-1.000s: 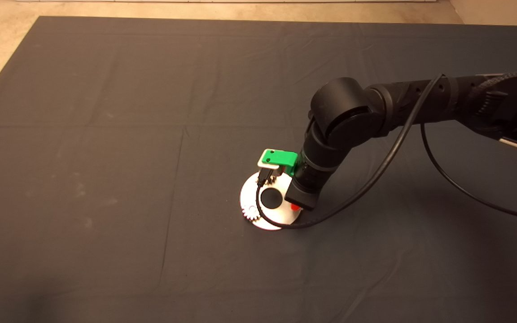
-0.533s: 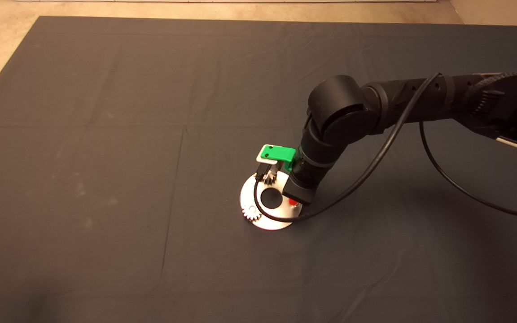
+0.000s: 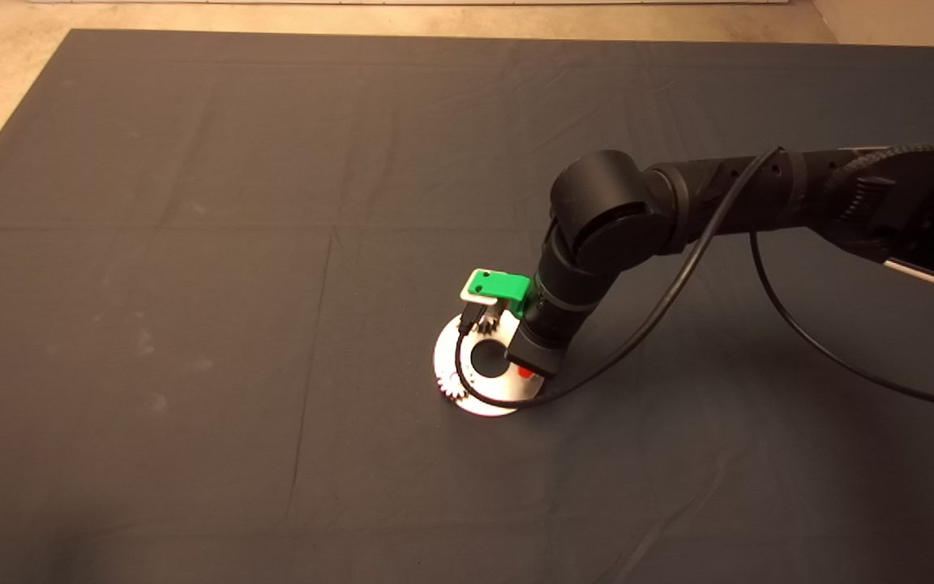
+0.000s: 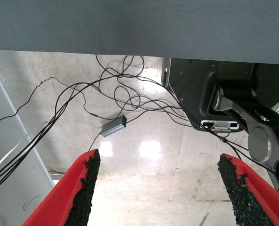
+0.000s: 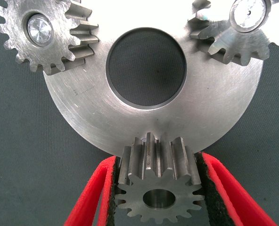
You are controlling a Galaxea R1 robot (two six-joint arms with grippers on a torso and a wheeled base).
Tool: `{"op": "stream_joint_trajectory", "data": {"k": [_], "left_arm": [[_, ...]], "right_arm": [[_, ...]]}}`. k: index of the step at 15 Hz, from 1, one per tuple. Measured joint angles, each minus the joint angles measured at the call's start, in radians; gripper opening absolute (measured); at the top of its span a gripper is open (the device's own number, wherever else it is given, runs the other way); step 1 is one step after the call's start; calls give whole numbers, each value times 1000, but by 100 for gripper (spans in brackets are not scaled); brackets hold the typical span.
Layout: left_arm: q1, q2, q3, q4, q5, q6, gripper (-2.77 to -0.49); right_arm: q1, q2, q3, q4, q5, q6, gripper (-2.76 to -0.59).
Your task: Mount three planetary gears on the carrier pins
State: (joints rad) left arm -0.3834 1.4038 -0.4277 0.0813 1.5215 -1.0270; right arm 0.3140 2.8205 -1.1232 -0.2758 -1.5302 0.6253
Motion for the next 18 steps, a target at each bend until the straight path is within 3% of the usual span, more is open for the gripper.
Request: {"op": "stream_joint_trajectory", "data": {"k": [13,18], "left_arm": [[0,-8,5,0,0,0,-150],[0,-30,5,0,0,6,-150]], "right_arm": [[-1,-3,0,-3,4,0,-232],[-1,-8,0,-3,7,0,-232]]}}
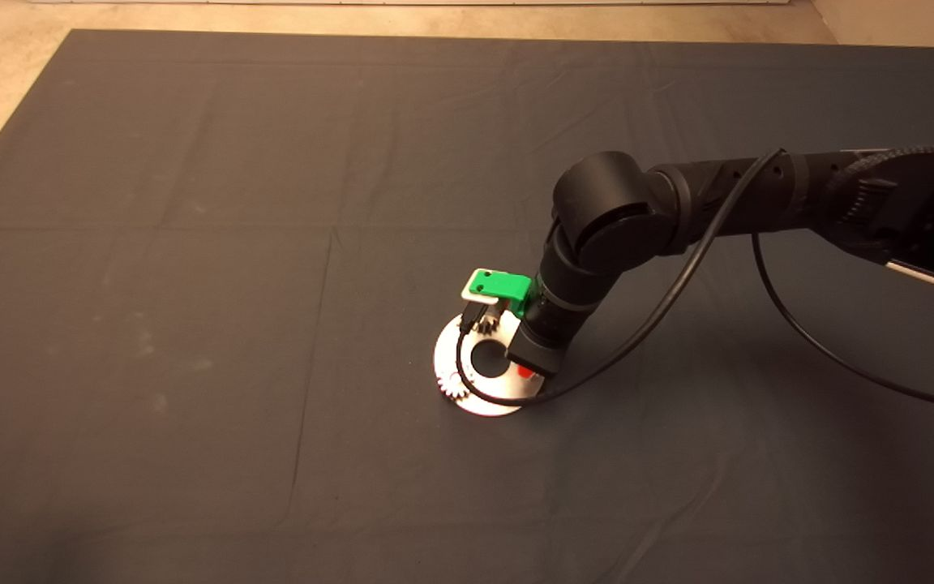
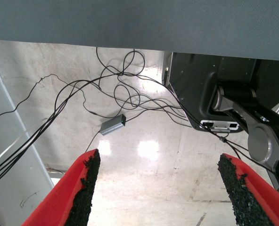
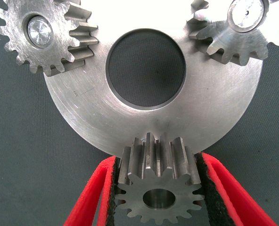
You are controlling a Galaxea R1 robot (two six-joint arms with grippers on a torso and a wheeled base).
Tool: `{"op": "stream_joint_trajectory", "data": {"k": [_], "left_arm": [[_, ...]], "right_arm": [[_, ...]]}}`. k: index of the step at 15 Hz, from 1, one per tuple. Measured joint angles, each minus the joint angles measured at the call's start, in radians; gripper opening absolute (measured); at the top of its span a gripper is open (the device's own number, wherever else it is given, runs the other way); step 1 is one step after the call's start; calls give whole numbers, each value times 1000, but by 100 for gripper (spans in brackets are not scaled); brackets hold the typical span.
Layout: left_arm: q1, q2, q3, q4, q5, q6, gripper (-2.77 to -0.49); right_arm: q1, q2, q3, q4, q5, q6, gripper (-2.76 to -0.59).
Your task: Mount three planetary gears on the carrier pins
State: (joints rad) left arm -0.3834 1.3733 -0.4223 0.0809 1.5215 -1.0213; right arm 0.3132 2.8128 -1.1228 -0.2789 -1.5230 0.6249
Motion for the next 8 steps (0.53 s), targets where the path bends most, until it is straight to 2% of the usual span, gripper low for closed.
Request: {"op": "stream_joint_trajectory", "data": {"k": [8], "left_arm": [[0,-6,0,0,0,9,-150]], "right_arm": [[-1,-1,11,-1,-2,-1,-233]]}}
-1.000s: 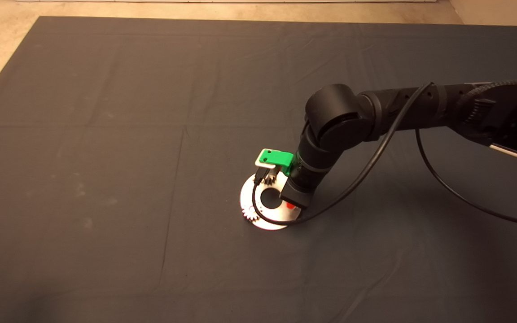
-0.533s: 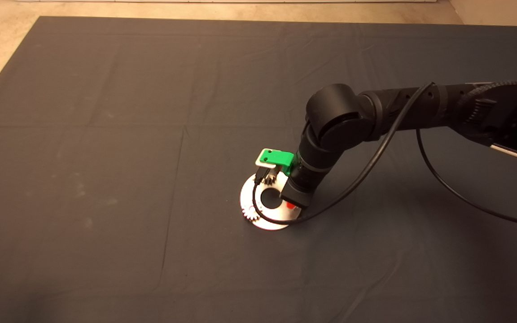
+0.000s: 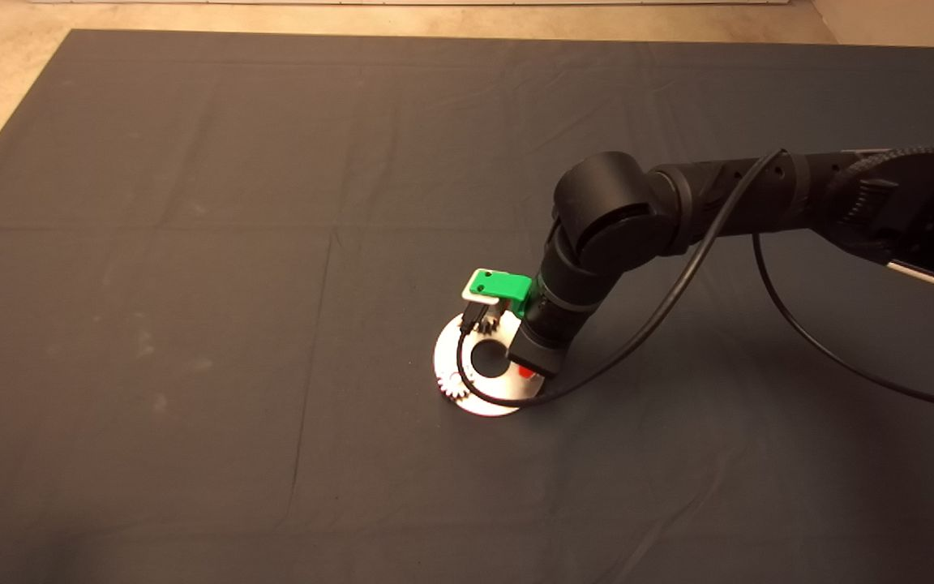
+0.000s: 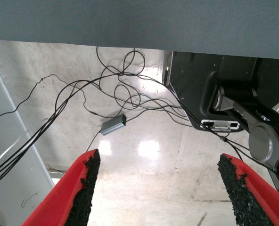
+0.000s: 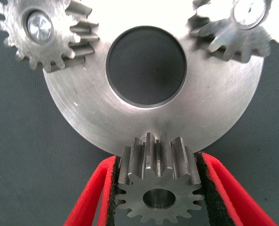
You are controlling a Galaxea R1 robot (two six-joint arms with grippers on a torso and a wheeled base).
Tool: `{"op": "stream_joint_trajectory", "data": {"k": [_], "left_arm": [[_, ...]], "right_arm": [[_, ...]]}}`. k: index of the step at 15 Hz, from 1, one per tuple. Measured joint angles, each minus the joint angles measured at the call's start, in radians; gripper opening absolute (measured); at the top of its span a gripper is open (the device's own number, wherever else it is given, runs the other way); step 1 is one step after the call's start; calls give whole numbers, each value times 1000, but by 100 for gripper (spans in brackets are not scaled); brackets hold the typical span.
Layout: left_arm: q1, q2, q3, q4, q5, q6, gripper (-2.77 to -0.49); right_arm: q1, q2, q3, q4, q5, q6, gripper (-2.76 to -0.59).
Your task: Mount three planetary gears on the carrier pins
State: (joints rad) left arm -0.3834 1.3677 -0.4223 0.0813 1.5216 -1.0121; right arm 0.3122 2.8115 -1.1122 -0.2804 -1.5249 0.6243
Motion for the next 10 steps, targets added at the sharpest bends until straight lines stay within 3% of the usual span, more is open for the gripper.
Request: {"op": "stream_joint_trajectory", "data": {"k": [10], "left_arm": [[0,-3,1,-21,0,0,-150]], "right_arm": [[-5,-5,32,1,-5,-3,-233]]}}
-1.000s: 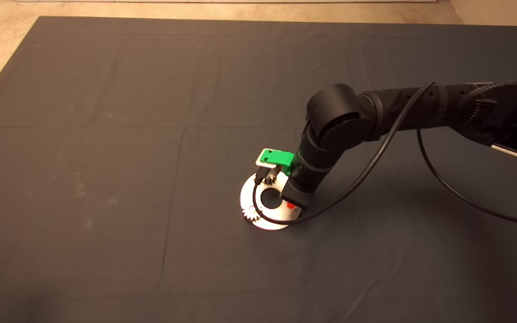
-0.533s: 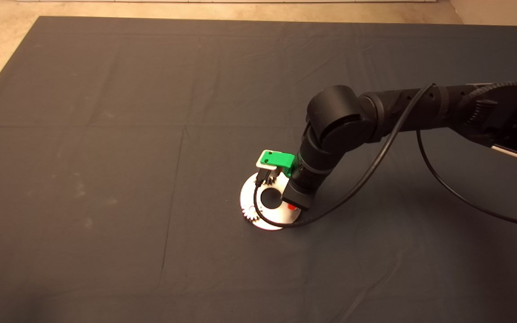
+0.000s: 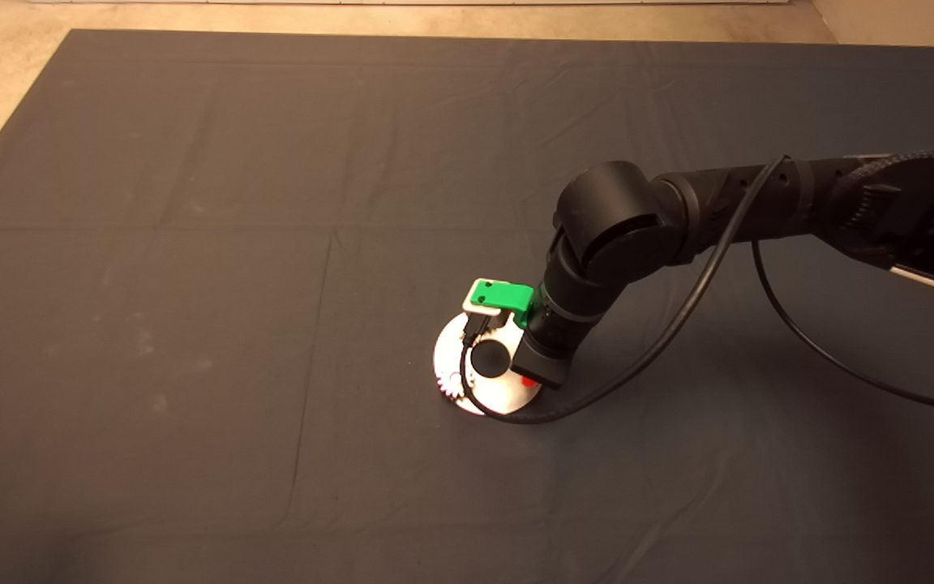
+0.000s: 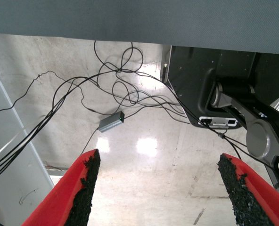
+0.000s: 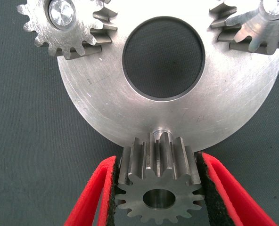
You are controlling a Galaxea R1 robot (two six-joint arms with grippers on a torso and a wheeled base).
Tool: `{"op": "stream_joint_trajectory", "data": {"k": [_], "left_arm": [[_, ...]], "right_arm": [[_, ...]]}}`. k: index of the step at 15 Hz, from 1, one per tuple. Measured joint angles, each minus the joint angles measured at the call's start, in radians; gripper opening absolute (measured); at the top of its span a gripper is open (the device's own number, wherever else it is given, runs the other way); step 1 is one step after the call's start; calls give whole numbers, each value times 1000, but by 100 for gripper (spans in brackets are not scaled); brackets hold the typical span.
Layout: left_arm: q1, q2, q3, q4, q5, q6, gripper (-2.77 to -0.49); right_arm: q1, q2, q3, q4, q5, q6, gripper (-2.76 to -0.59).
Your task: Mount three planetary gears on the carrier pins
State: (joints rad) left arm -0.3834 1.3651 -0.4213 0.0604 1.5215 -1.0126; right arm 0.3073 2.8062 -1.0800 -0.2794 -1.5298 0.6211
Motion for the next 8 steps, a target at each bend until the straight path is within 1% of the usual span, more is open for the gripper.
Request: {"op": "stream_joint_trajectory", "data": {"k": [5,8], "left_arm": [[0,0,0,-6,0,0,-150],[0,-1,0,-8,0,0,-150]], "right_arm": [[0,-1,0,0,0,0,-233],[0,-16,0,0,0,-4,-233]]}}
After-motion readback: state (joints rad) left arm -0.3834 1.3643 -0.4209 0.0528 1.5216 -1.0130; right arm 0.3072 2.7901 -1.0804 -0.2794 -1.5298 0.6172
